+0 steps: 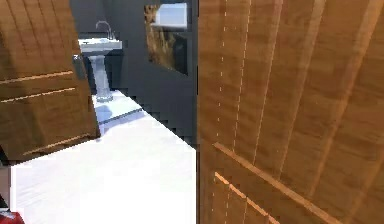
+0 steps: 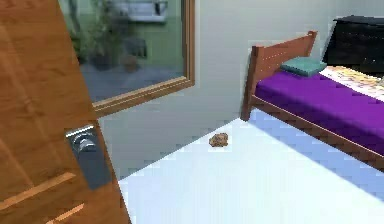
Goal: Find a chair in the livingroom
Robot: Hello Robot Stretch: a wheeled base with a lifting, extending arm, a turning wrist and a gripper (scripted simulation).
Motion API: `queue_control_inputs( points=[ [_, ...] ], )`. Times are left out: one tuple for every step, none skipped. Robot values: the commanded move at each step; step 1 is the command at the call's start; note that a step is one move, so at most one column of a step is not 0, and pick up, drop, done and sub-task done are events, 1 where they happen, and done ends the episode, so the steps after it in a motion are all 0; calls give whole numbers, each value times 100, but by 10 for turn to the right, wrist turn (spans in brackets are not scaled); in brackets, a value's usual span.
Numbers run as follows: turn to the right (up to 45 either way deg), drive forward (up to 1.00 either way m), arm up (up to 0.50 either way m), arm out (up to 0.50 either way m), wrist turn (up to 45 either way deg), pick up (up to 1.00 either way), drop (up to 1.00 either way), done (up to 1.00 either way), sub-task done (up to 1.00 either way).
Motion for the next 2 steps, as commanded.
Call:
queue_control_inputs(
  points=[
    [0, 45, 0, 0, 0, 0, 0, 0, 0],
    [-450, 0, 0, 0, 0, 0, 0, 0, 0]
  ],
)
